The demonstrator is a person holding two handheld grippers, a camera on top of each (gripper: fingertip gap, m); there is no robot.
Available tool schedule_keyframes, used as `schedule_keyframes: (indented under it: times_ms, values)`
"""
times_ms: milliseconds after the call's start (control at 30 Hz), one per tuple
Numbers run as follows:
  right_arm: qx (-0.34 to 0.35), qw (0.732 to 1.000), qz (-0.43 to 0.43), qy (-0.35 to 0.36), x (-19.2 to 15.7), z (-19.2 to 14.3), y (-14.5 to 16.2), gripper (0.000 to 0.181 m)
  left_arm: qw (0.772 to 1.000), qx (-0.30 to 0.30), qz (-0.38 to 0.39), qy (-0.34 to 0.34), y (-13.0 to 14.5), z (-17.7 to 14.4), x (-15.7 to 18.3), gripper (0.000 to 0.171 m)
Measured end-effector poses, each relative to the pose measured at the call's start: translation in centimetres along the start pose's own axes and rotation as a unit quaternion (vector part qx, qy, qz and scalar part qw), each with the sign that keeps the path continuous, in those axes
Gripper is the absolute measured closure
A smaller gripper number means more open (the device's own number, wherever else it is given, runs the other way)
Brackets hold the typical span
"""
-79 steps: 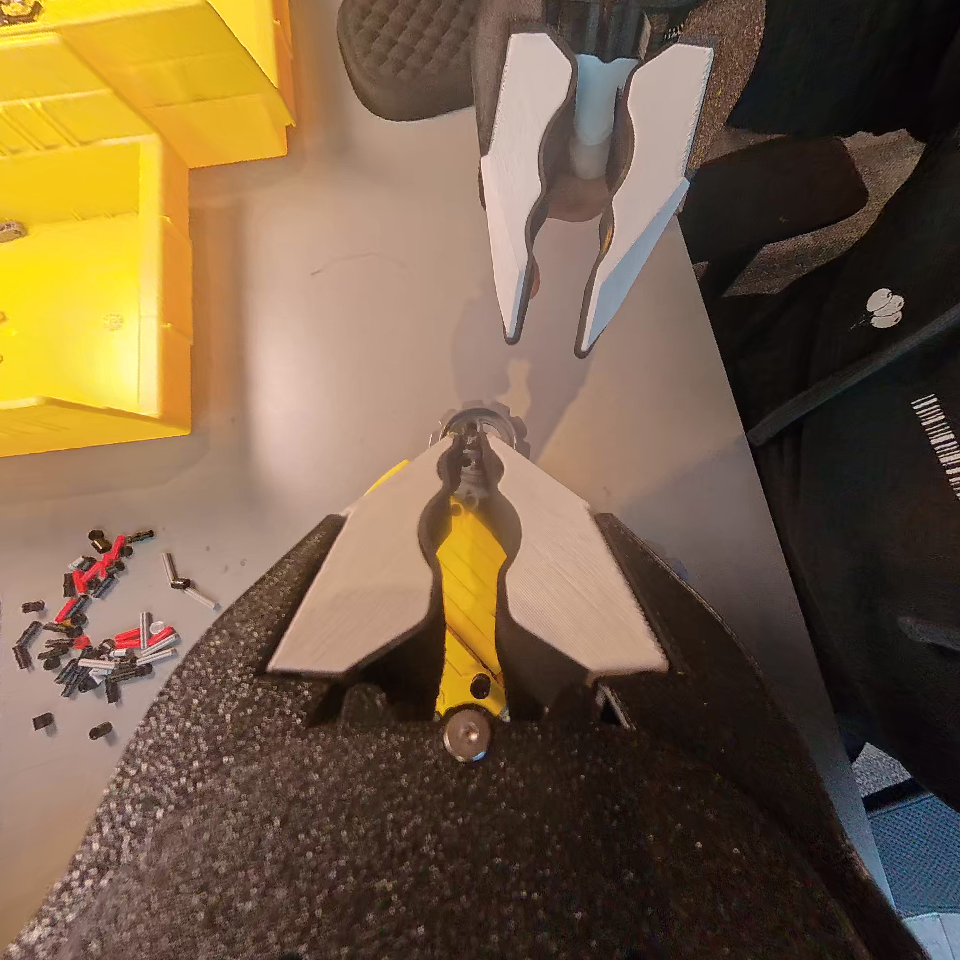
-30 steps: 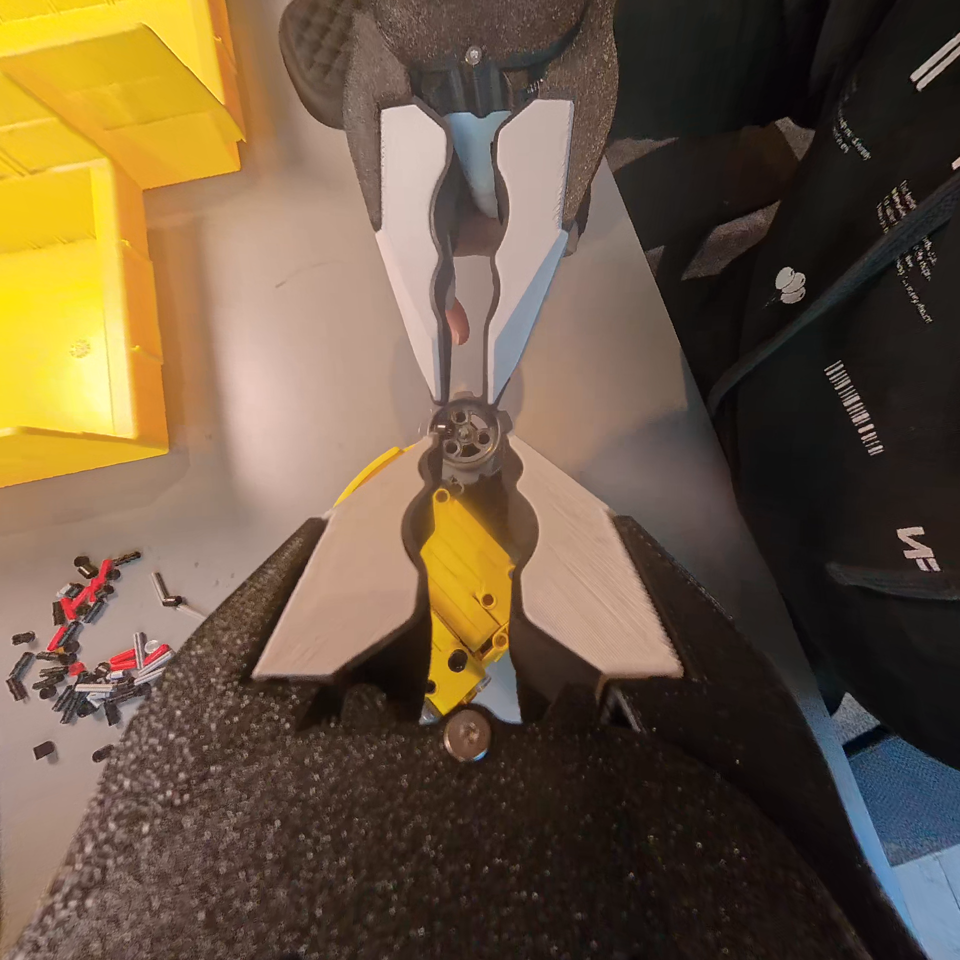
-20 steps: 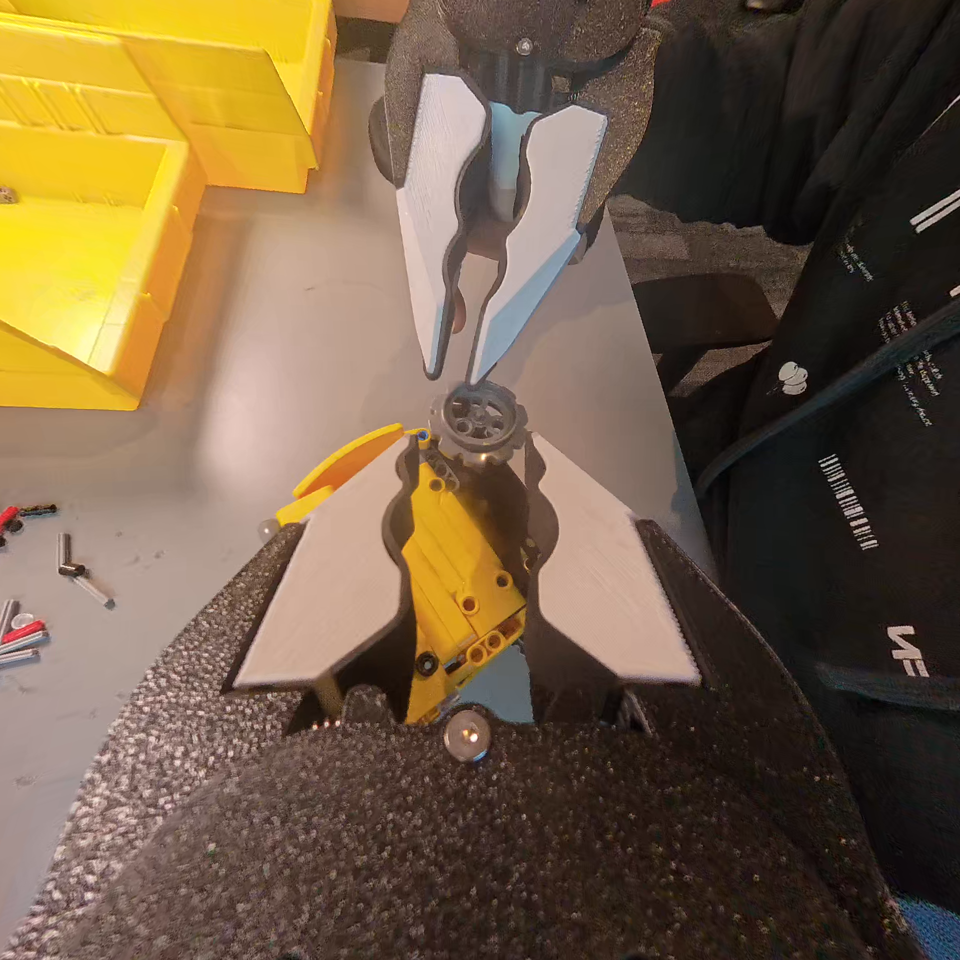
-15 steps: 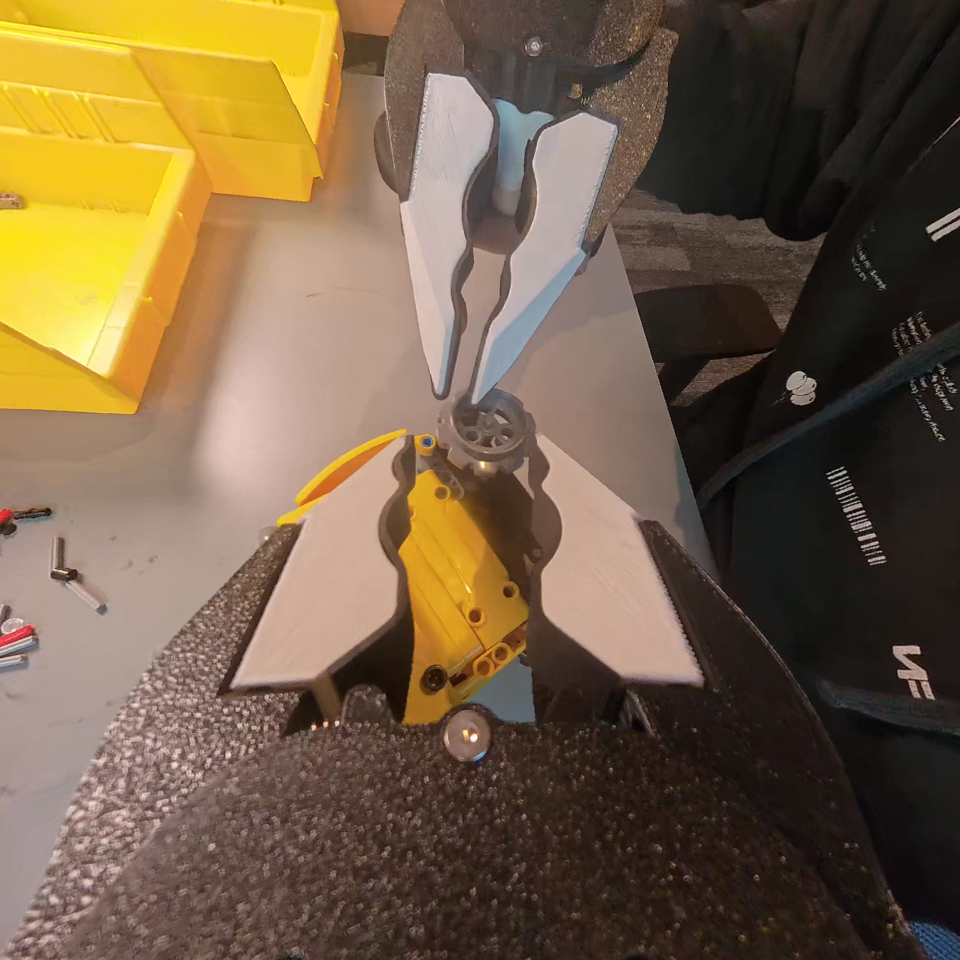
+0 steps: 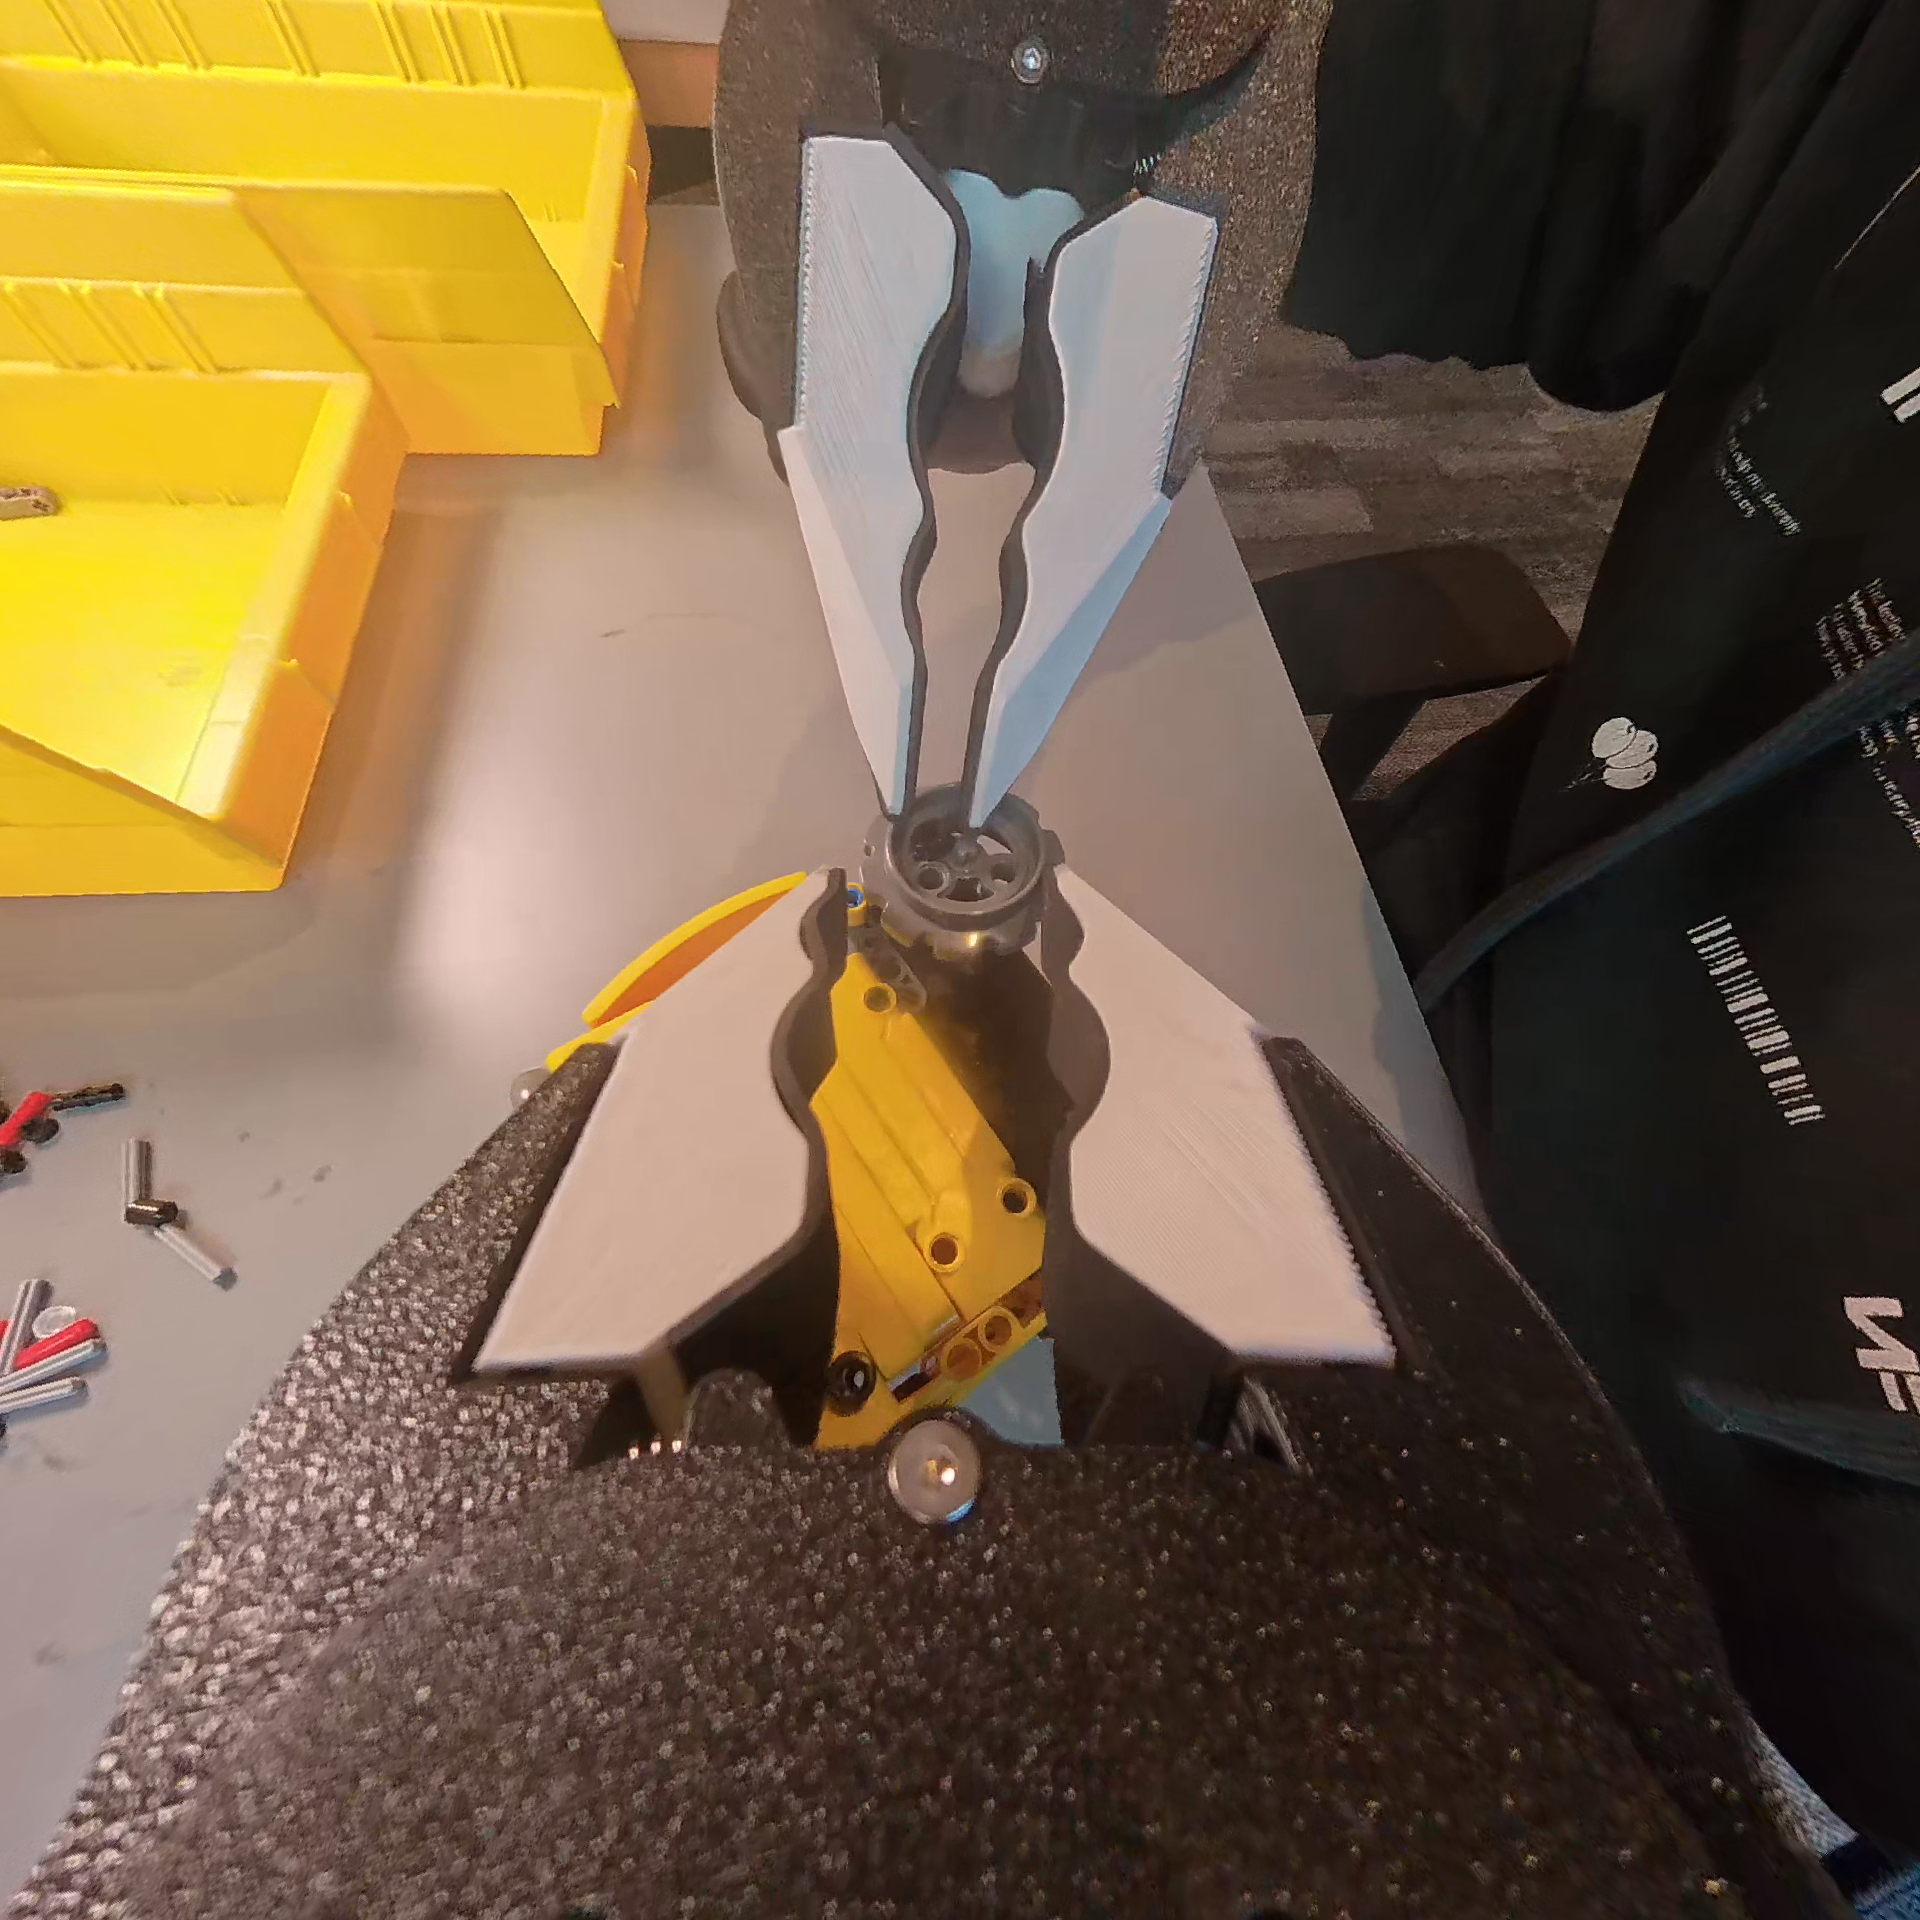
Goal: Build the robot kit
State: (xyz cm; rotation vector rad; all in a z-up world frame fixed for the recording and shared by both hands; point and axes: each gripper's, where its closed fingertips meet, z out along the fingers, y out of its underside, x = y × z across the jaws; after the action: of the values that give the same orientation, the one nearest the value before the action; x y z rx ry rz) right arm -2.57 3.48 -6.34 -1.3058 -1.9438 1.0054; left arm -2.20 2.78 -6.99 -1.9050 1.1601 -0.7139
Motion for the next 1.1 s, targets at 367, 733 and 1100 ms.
schedule_keyframes:
  times_ms: [367,733,1100]
  values:
    - [-0.053,0.981,-0.156,-0.101,-0.3,-0.1,0.1,0.175,1.000,0.001,0.018,0.010,0.0,0.0,0.4,0.139]
    - [-0.147,0.927,-0.294,-0.179,-0.8,-0.1,-0.3,0.173,0.999,0.003,0.032,0.026,0.1,0.0,0.6,0.139]
    - [-0.222,0.888,-0.335,-0.225,-1.3,0.4,0.4,0.174,0.998,0.009,0.047,0.031,0.1,-0.1,0.8,0.140]
